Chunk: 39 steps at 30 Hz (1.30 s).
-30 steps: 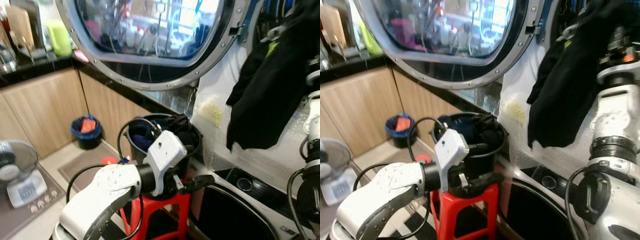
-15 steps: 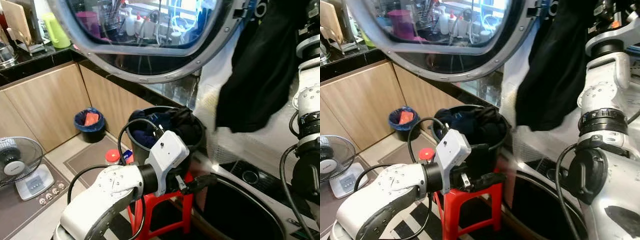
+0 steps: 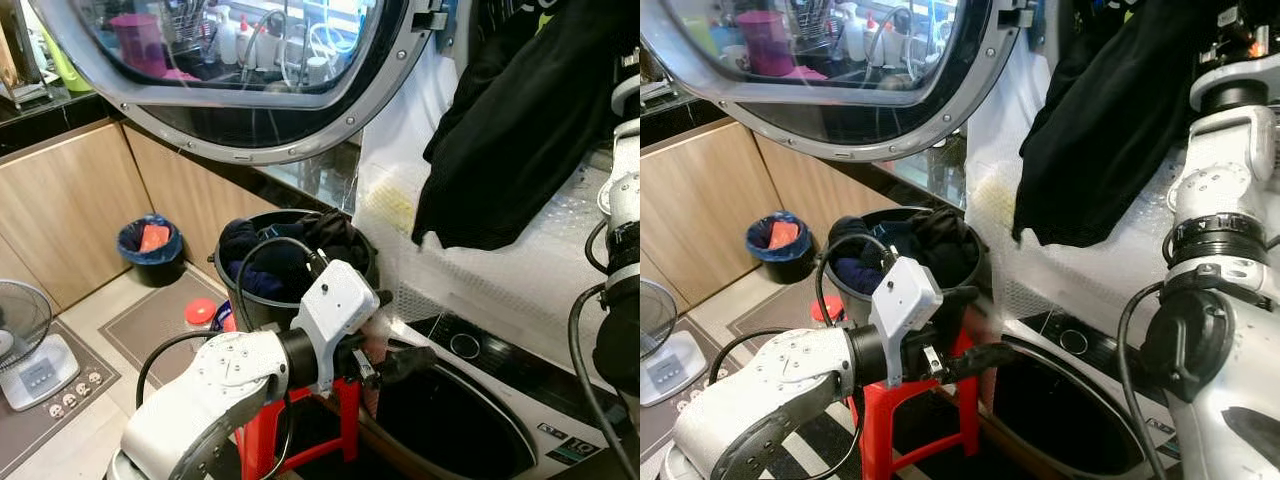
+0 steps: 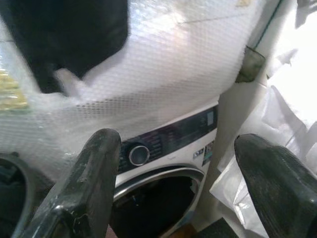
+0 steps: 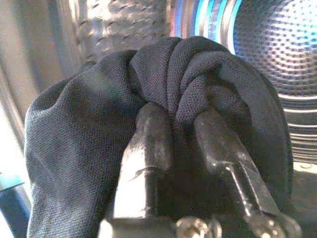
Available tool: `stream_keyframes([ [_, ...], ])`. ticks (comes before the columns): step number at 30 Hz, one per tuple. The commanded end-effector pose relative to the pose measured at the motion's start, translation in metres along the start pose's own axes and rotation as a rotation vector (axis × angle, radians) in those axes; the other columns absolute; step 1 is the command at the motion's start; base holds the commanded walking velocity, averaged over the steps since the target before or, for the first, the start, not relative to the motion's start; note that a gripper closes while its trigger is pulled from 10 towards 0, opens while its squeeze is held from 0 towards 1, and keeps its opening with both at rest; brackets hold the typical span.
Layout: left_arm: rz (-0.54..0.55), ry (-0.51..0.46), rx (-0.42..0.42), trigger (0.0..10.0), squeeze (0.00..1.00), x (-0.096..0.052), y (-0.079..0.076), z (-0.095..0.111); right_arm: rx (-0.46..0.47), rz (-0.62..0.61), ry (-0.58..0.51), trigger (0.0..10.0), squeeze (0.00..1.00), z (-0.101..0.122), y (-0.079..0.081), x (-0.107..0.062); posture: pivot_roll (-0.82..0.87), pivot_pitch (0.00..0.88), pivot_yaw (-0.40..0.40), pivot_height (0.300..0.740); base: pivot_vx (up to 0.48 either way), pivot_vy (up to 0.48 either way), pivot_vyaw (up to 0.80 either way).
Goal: Clothes washing
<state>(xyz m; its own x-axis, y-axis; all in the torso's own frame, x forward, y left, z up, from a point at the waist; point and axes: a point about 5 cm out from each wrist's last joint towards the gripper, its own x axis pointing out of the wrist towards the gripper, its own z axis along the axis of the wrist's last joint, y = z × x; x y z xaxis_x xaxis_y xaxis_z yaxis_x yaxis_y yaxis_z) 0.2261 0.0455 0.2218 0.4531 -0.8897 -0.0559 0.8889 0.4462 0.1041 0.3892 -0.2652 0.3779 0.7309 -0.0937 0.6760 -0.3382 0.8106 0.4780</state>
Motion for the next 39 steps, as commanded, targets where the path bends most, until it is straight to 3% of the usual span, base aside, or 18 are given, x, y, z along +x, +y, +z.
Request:
stream_keyframes([
  [1, -0.012, 0.002, 0.001, 10.0, 0.0, 0.0, -0.003, 0.002, 0.012, 0.02, -0.047, 10.0, 0.0, 0.011, 0.002, 0.003, 0.1, 0.053, -0.075, 0.74, 0.0, 0.0, 0.0],
  [14, -0.001, 0.011, -0.004, 10.0, 0.0, -0.001, -0.002, 0.0, 0.029, 0.024, -0.055, 10.0, 0.0, 0.012, 0.005, 0.006, 0.1, 0.068, -0.075, 0.74, 0.0, 0.0, 0.0],
  [18, 0.014, 0.013, -0.001, 10.0, 0.0, -0.002, 0.0, 0.0, 0.017, 0.008, -0.049, 10.0, 0.0, 0.008, 0.015, 0.012, 0.1, 0.062, -0.074, 0.74, 0.0, 0.0, 0.0],
  [27, 0.021, 0.011, -0.002, 10.0, 0.0, -0.001, 0.001, 0.0, -0.073, -0.135, -0.082, 10.0, 0.0, 0.017, 0.049, 0.036, 0.1, 0.062, -0.07, 0.74, 0.0, 0.0, 0.0],
  [28, 0.023, 0.01, -0.005, 10.0, 0.0, -0.001, 0.0, 0.0, -0.106, -0.149, -0.093, 10.0, 0.0, 0.02, 0.061, 0.042, 0.1, 0.064, -0.074, 0.74, 0.0, 0.0, 0.0],
  [30, 0.026, 0.008, -0.013, 10.0, 0.0, -0.001, -0.001, 0.0, -0.146, -0.197, -0.1, 10.0, 0.0, 0.023, 0.066, 0.045, 0.1, 0.069, -0.082, 0.74, 0.0, 0.0, 0.0],
  [33, 0.029, 0.007, -0.02, 10.0, 0.0, -0.001, -0.002, -0.001, -0.173, -0.252, -0.11, 10.0, 0.0, 0.026, 0.066, 0.046, 0.1, 0.069, -0.084, 0.74, 0.0, 0.0, 0.0],
  [34, 0.035, 0.004, -0.03, 10.0, 0.0, -0.001, -0.004, -0.001, -0.234, -0.334, -0.114, 10.0, 0.0, 0.028, 0.066, 0.046, 0.11, 0.067, -0.091, 0.74, 0.0, 0.0, 0.0],
  [39, 0.043, 0.0, -0.046, 10.0, 0.0, 0.0, -0.006, -0.002, -0.229, -0.423, -0.111, 10.0, 0.0, 0.029, 0.065, 0.046, 0.11, 0.065, -0.102, 0.74, 0.0, 0.0, 0.0],
])
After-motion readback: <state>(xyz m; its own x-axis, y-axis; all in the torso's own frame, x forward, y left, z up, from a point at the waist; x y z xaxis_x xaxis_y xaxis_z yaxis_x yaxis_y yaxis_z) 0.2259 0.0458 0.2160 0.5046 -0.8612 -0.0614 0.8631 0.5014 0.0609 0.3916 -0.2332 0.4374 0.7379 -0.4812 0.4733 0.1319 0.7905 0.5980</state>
